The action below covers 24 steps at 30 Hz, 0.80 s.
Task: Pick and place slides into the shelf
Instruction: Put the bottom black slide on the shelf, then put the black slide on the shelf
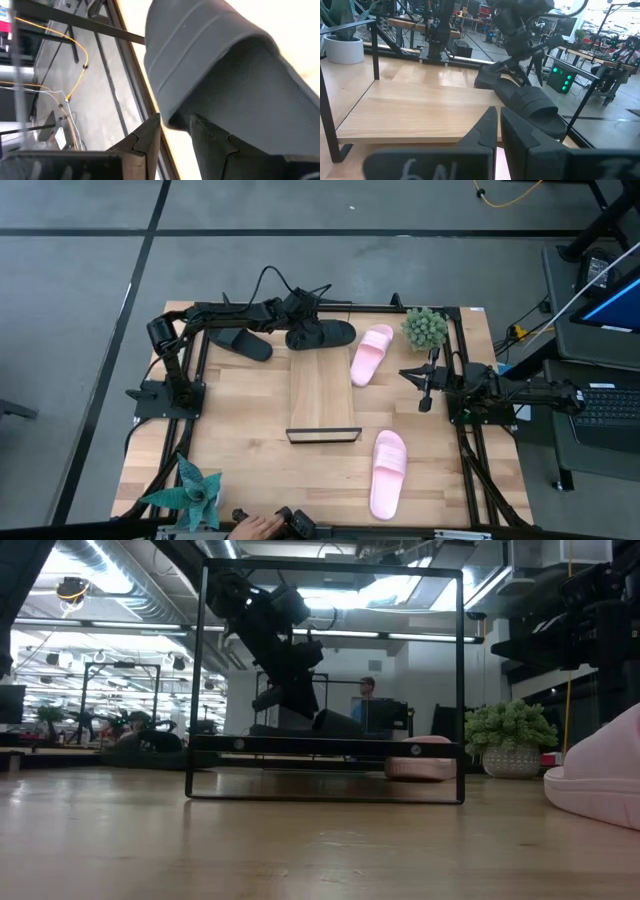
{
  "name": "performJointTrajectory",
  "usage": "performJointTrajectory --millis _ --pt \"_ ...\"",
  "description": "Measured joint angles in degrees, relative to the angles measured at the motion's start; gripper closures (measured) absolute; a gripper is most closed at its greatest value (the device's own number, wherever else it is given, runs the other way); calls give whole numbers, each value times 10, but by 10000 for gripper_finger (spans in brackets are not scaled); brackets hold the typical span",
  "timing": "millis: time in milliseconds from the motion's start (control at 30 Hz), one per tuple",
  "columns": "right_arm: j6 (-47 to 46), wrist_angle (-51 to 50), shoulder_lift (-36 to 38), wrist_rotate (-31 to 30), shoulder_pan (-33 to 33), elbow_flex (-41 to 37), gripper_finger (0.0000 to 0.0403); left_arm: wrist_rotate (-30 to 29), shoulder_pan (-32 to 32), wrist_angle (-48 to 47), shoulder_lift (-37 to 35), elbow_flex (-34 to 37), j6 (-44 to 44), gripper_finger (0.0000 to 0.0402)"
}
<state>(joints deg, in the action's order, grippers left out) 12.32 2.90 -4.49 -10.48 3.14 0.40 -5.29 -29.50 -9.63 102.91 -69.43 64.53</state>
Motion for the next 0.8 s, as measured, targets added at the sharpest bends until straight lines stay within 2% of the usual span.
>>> performJointTrajectory --millis 333,533,800 --pt "0 0 0 0 0 0 377 -6 4 -74 -85 -1 -58 302" --pt "0 0 0 0 0 0 377 -11 21 -195 -150 -1 -143 302" --pt "1 0 0 0 0 0 377 -21 84 -333 -198 -1 -299 302"
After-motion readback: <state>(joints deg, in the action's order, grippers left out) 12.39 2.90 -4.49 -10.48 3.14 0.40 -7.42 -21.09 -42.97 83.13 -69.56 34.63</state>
